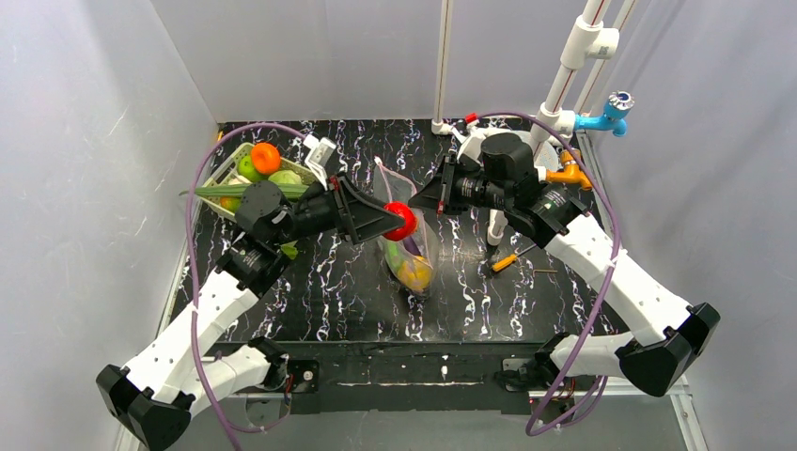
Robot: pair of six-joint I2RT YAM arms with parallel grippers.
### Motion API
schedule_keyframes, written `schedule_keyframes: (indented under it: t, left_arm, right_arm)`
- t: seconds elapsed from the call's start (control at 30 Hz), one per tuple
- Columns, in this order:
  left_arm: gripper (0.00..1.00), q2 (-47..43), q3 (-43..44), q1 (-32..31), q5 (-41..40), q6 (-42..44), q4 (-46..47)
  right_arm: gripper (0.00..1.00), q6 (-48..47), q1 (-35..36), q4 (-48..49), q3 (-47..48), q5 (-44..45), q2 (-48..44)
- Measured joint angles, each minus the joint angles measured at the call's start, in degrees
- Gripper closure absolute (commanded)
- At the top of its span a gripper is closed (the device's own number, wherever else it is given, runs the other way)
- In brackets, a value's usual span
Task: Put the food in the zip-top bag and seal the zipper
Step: Place the fake fruit in the zipper food storage bag.
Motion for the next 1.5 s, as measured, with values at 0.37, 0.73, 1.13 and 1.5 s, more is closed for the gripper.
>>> schedule_keyframes:
  t: [0.37,0.73,1.13,1.5]
  left_arm:
    - [0.45,1.11,0.42,-1.20,-8.98,8.81,-15.19]
    - [0.38,7.41,10.47,-2.75,-15.98,16.83,-28.02]
    - [0.23,10.93,12.96,-2.82,-18.27,22.01,-32.30]
    - [0.26,6.10,12.37,-2.82,-20.17,23.69,-35.82]
  right_arm:
    - [0.99,0.00,0.00,-0.04,0.00,0.09,-0.39]
    - [0.99,0.04,0.00,-0.02,0.00,-0.24,-0.39]
    - [0.99,0.04,0.00,-0.04,0.00,-0.26,-1.77]
    - [0.99,0.02,0.00,-0.02,-0.72,0.20,-3.02]
